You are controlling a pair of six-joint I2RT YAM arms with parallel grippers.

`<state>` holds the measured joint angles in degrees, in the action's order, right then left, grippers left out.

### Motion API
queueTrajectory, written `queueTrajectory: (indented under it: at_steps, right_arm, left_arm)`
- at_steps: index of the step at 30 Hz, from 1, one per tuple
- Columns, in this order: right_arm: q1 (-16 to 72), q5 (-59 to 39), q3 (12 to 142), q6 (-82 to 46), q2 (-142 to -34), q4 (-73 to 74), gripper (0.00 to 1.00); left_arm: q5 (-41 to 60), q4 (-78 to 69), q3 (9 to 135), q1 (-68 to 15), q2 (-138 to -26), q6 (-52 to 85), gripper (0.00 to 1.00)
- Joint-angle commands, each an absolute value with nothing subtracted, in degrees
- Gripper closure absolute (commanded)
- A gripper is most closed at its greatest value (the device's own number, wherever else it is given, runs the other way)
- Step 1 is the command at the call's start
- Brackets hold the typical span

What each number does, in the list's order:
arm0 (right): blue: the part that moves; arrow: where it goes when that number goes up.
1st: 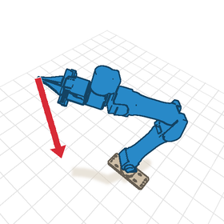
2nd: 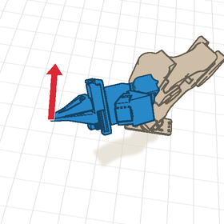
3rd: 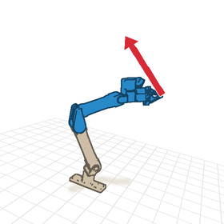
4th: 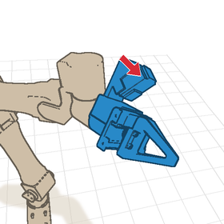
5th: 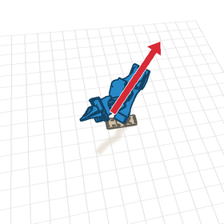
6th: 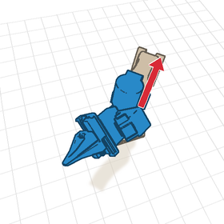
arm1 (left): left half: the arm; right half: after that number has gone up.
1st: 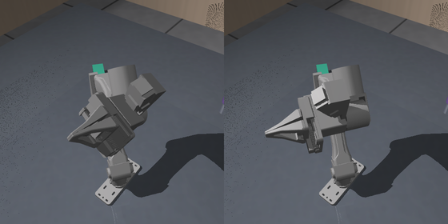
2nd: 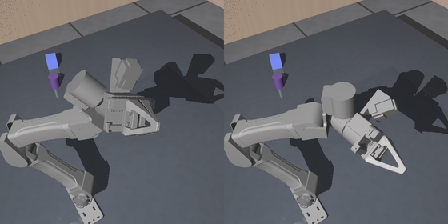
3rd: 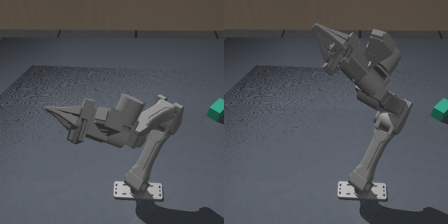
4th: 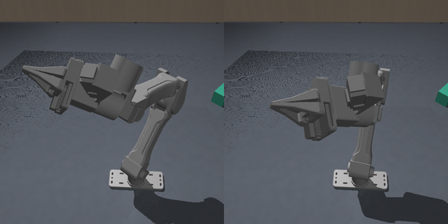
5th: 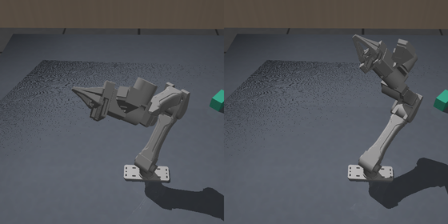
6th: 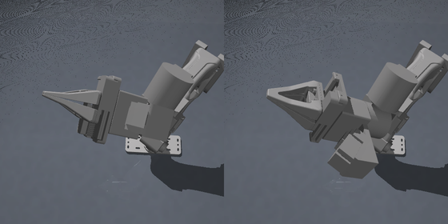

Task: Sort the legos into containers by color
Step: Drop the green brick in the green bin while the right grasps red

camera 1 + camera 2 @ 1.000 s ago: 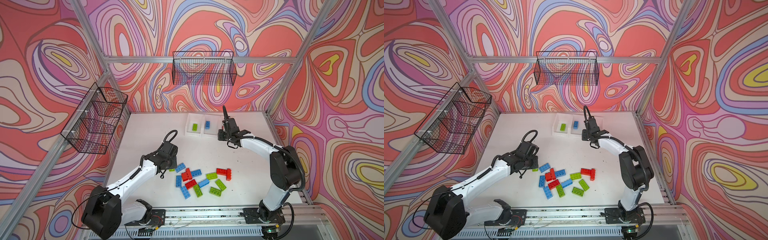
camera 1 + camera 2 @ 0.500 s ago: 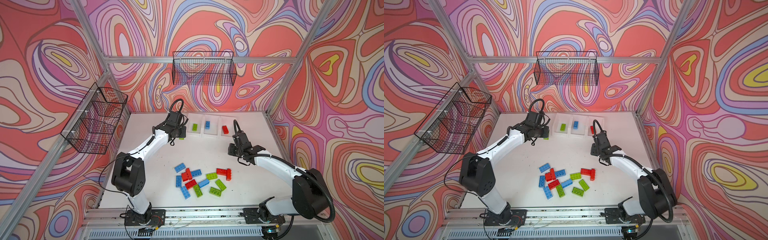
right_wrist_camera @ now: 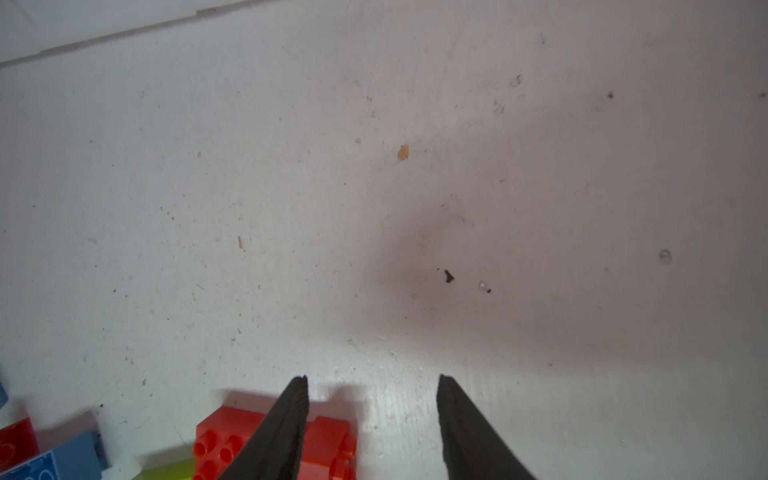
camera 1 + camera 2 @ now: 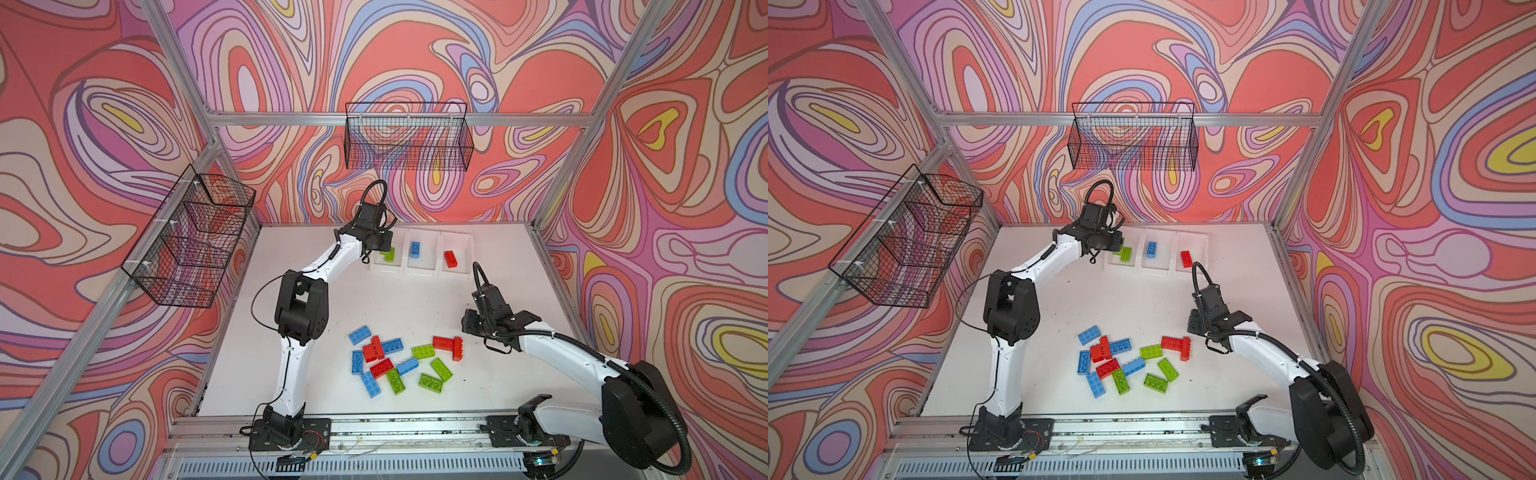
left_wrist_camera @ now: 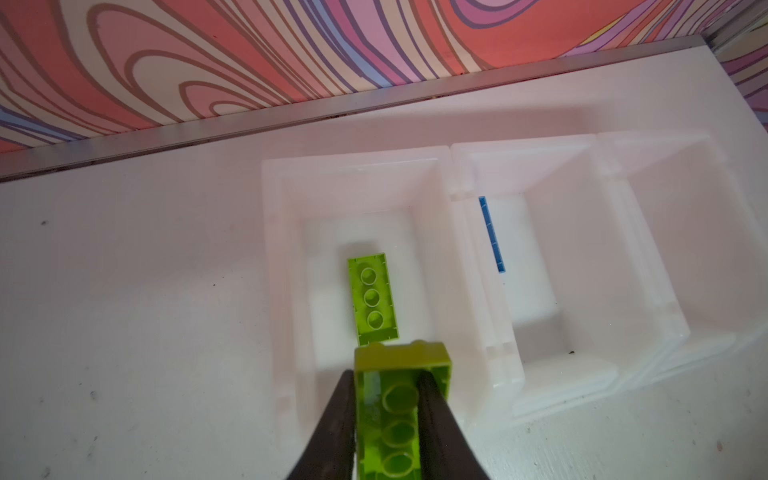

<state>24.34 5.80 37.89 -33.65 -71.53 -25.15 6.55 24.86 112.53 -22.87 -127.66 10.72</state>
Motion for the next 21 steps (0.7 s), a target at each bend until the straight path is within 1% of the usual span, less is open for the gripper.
queueTrajectory:
  at_steps: [1,7,12,14,17,21]
  right_arm:
    - [26.4,4.9,36.7,-35.0,-69.4,-26.2,0.47]
    - [31.8,6.5,36.7,-36.4,-71.1,-26.9,0.48]
    - [34.5,7.0,35.0,-39.5,-72.6,-25.2,0.49]
    - [35.0,7.7,34.7,-40.2,-72.6,-25.6,0.51]
    - [35.1,8.7,34.5,-40.5,-72.1,-26.7,0.53]
    - [35.2,9.0,33.7,-41.1,-71.6,-27.1,0.58]
  left_arm:
    - [8.8,25.6,115.0,-22.6,-131.6,11.2,0.72]
    - [11.4,25.8,119.2,-22.6,-135.3,13.2,0.66]
    - [12.0,24.3,118.1,-22.7,-134.4,15.2,0.48]
    - [11.6,24.2,117.6,-22.7,-133.1,15.2,0.45]
    - [10.7,23.2,115.4,-22.6,-130.1,14.9,0.44]
    - [9.8,21.2,111.0,-22.4,-124.8,14.6,0.43]
